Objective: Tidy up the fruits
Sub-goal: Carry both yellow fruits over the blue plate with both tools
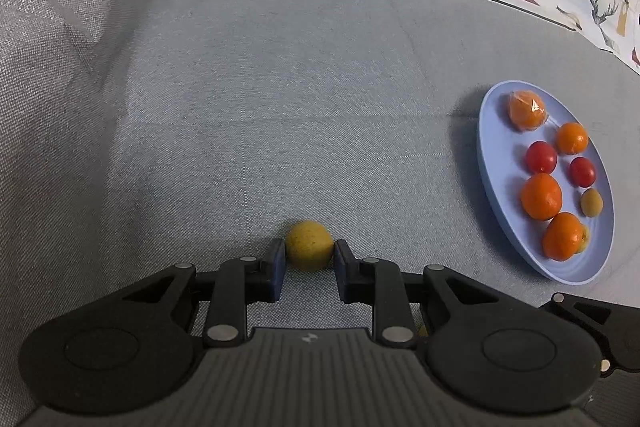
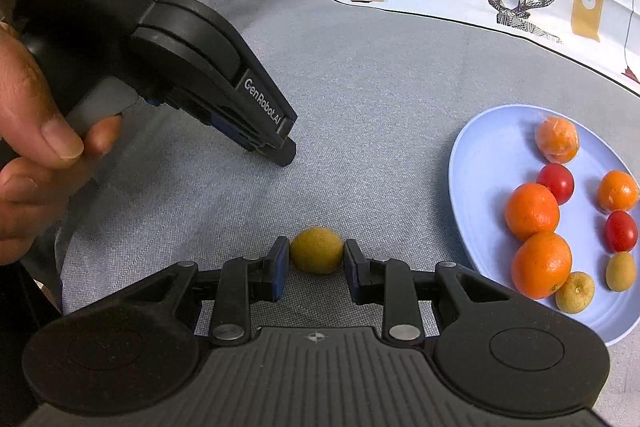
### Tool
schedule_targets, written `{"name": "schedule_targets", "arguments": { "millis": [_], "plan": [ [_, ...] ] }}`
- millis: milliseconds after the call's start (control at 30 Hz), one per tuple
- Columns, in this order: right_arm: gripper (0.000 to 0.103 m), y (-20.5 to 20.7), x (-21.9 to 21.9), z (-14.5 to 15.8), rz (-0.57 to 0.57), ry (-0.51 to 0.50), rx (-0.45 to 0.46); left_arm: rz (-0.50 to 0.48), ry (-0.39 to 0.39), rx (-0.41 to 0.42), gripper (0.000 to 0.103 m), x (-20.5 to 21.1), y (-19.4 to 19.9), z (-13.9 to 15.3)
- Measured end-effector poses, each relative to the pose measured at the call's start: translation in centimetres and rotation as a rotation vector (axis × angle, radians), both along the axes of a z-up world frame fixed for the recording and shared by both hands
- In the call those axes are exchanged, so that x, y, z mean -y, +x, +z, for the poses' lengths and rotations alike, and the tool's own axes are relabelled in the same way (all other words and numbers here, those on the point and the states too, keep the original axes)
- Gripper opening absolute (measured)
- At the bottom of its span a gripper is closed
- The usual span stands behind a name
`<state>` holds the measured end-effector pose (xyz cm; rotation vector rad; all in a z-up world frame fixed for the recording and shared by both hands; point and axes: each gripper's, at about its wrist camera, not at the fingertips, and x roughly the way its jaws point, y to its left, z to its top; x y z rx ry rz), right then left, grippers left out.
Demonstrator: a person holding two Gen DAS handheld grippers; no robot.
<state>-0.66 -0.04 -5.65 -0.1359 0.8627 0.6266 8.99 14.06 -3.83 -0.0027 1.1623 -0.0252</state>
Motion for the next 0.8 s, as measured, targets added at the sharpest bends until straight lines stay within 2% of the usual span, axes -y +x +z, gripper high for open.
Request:
{"name": "schedule_targets", "arguments": {
  "millis": [567,800],
  "plan": [
    [0.03,-0.03,-0.03,0.01,0.0,0.002,0.004,-0.005,0.007,0.006,0.027,0.12,0.05,0.06],
    [0.03,0.05,0.43,0.83,-0.028,0.038,0.049,0.009,-0.007,0.044,0.027,-0.38,-0.05,0.74]
  ]
}}
